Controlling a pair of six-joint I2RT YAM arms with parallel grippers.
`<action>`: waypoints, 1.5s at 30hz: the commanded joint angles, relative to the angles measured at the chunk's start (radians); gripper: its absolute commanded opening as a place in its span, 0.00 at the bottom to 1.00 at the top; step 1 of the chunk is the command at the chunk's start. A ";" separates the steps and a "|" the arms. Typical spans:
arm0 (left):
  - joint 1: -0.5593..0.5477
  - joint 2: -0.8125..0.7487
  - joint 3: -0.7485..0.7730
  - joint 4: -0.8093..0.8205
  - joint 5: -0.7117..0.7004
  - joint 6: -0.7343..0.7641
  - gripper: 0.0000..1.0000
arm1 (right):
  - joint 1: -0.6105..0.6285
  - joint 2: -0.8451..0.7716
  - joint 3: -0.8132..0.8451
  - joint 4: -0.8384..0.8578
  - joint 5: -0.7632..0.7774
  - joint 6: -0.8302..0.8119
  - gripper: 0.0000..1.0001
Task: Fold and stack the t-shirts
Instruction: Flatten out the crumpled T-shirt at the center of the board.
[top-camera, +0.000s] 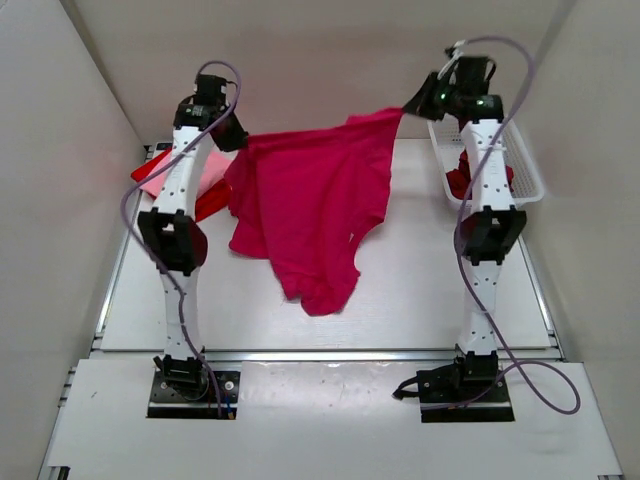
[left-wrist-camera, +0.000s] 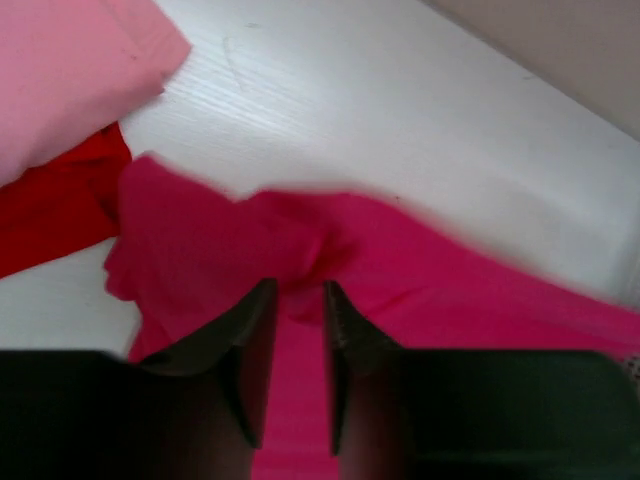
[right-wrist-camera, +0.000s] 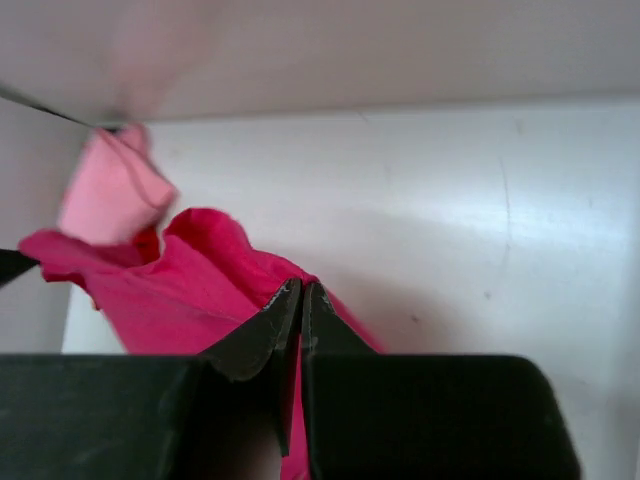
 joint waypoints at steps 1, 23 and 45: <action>0.057 0.013 0.127 0.019 -0.013 -0.022 0.41 | -0.022 -0.016 0.041 0.070 -0.017 0.038 0.00; -0.061 -0.672 -1.038 0.102 -0.006 -0.027 0.00 | 0.267 -0.980 -1.202 -0.021 0.192 -0.109 0.02; -0.002 -0.942 -1.723 0.609 0.168 -0.251 0.40 | 0.360 -1.047 -2.317 0.981 0.146 0.443 0.50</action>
